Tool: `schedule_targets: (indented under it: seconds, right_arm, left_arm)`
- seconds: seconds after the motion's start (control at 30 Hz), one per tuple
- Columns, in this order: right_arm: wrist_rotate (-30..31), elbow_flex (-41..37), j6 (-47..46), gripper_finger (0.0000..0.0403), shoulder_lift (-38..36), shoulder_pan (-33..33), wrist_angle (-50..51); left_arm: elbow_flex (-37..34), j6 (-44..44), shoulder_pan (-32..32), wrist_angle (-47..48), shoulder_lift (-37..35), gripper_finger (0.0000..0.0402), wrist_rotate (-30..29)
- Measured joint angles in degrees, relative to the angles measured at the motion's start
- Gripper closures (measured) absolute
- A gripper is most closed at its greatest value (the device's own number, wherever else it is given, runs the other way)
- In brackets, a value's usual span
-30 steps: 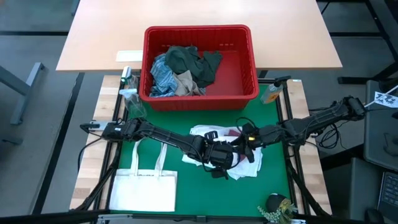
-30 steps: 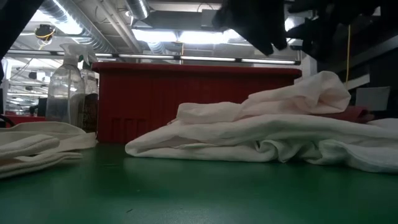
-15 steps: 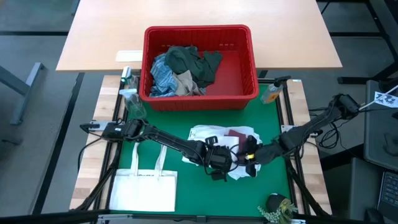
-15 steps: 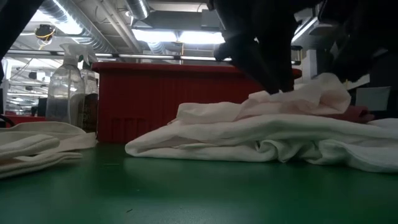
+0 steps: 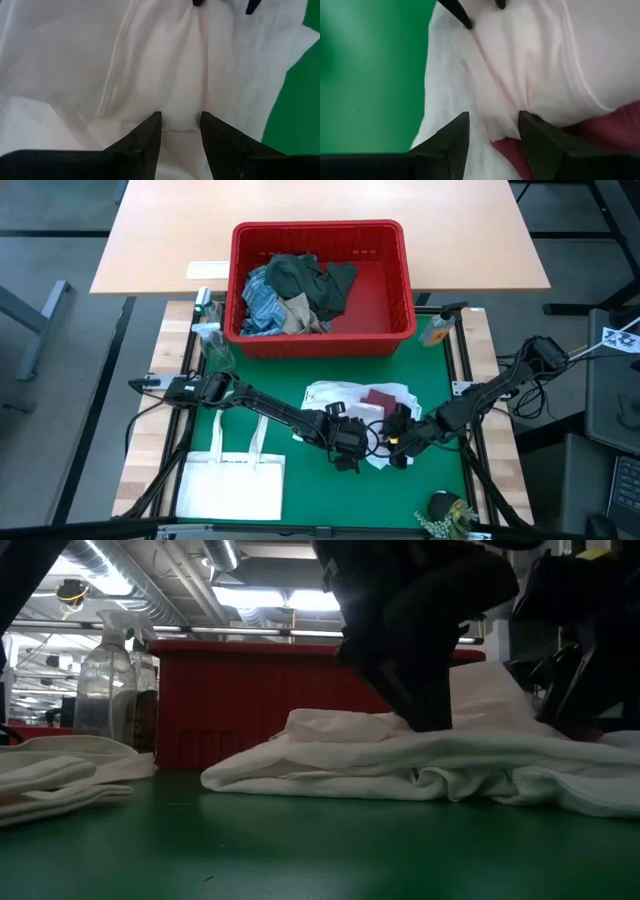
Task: Fold Laundry from Bin
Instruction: Fold the white underwear
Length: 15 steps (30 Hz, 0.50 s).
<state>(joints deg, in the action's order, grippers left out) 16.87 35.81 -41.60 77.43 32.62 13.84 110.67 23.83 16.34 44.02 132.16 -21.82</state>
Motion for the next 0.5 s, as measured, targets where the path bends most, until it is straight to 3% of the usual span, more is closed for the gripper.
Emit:
schedule_targets:
  seconds: [0.23,0.5]
  right_arm:
    - [-1.5,2.3,0.4,0.0233,-2.1,0.0,0.3]
    - [-0.2,7.5,7.3,0.0233,-3.6,0.0,5.3]
  left_arm:
    - [1.8,0.1,0.0,0.3,-0.1,0.0269,2.2]
    - [6.5,-0.3,0.3,0.3,-0.1,0.0269,3.0]
